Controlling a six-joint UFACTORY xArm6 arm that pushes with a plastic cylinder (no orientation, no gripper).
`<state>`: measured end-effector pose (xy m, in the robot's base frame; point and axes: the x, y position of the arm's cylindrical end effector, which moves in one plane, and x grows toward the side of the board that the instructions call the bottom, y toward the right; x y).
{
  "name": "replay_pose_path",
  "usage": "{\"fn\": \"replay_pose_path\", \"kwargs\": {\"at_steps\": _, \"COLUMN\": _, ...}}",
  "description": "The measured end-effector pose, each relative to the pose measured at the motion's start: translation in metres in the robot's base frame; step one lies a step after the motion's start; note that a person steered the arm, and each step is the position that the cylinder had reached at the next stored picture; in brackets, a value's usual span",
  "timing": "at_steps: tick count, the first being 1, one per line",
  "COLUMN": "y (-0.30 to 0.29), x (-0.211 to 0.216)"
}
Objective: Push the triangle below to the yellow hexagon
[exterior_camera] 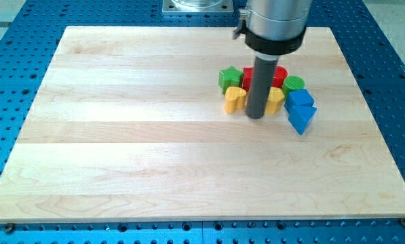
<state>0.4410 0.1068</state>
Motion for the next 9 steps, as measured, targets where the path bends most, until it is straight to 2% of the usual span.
{"fn": "replay_pose_path", "kwargs": {"at_steps": 1, "y": -0.005, "x": 0.0}}
{"fn": "replay_pose_path", "kwargs": {"at_steps": 2, "y": -0.051, "x": 0.038}}
{"fn": "replay_pose_path", "kwargs": {"at_steps": 3, "y": -0.036, "x": 0.1}}
{"fn": "replay_pose_path", "kwargs": {"at_steps": 4, "y": 0.057, "x": 0.085}}
{"fn": "replay_pose_path", "kwargs": {"at_steps": 5, "y": 0.107, "x": 0.033}}
{"fn": "replay_pose_path", "kwargs": {"at_steps": 6, "y": 0.081, "x": 0.028}}
{"fn": "replay_pose_path", "kwargs": {"at_steps": 7, "y": 0.085, "x": 0.04}}
{"fn": "replay_pose_path", "kwargs": {"at_steps": 9, "y": 0.047, "x": 0.052}}
